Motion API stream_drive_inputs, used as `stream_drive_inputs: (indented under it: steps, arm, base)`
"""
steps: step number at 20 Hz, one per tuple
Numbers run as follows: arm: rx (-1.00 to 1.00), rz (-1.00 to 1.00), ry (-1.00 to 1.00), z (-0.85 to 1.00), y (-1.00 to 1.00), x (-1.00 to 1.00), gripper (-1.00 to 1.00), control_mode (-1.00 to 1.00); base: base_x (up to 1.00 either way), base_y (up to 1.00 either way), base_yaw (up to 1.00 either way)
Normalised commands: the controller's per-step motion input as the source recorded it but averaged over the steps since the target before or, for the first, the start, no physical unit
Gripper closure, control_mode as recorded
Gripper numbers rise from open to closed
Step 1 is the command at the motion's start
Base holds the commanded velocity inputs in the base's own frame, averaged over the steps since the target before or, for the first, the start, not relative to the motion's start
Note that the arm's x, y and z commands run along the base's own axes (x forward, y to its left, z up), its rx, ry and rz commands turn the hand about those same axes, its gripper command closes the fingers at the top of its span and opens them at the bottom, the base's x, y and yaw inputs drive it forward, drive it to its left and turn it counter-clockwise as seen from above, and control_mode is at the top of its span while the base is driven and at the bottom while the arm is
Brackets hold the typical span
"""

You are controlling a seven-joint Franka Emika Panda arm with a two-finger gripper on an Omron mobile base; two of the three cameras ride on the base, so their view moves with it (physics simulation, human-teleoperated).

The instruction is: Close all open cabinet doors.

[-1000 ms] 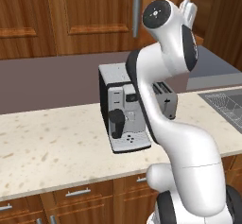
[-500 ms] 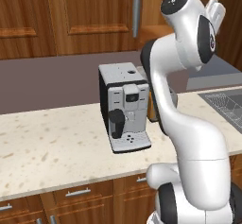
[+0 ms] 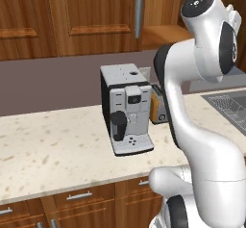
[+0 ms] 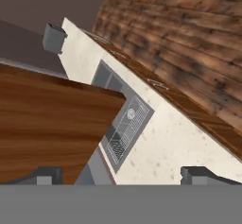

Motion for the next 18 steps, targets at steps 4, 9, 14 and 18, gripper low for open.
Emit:
stream_drive_inputs:
  steps: [4, 9, 14, 18]
  arm:
    - [0.00, 0.16, 0.00, -0.17, -0.25, -0.49, -1.00, -1.00]
    - [0.00, 0.15, 0.00, -0.17, -0.34, -0.38, -1.00, -1.00]
    - [0.09, 0.08, 0.00, -0.02, -0.35, -0.47, -1.00, -1.00]
    - [0.10, 0.12, 0.01, 0.00, -0.40, -0.43, -1.00, -1.00]
  base:
    - [0.00, 0.00, 0.00]
    - [0.00, 0.00, 0.00]
    - [0.00, 0.00, 0.00]
    - [0.00, 0.00, 0.00]
